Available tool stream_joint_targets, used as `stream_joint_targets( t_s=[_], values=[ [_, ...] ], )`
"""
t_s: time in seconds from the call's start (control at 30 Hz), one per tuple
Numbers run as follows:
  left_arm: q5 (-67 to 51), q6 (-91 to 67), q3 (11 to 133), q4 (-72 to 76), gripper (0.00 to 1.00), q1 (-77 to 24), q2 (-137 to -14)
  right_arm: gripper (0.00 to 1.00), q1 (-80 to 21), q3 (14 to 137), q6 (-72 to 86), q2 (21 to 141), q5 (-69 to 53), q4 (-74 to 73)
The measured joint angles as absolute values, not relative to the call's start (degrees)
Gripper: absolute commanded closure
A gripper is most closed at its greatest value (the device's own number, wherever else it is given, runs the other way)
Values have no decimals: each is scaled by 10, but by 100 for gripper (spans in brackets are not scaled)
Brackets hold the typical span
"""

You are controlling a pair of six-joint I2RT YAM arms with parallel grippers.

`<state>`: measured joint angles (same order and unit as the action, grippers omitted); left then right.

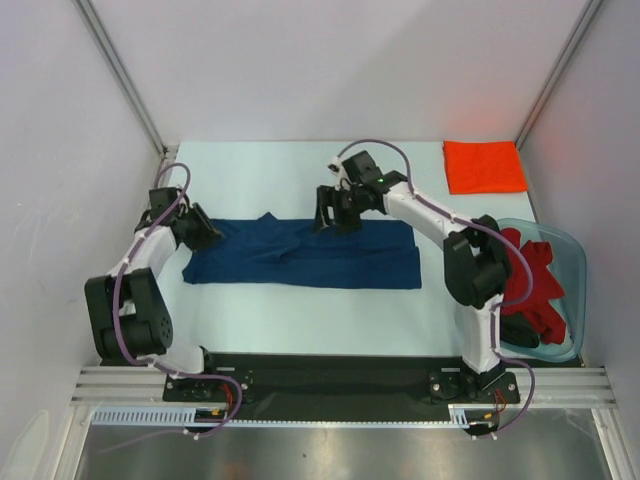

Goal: Fold and stack the t-shirts
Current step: Fold the tshirt

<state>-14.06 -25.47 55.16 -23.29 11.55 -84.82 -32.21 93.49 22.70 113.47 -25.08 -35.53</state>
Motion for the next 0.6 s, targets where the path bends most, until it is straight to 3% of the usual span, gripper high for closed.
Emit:
stream_joint_targets(
  t_s=[0.07,0.27,0.47,0.6],
  values=[
    [-170,-264,545,-212,62,112,-873,27,-339,976,238,1167,-279,-332],
    [-198,-270,543,-194,65,110,-927,55,-385,1094,298,1291,-373,-263],
    [-180,-269,548,-209,67,111,-982,99,-439,1153,366,1381,-428,-201],
    [-173,-270,559,-221,66,114,-992,100,-463,1140,417,1405,-447,-154]
  ],
)
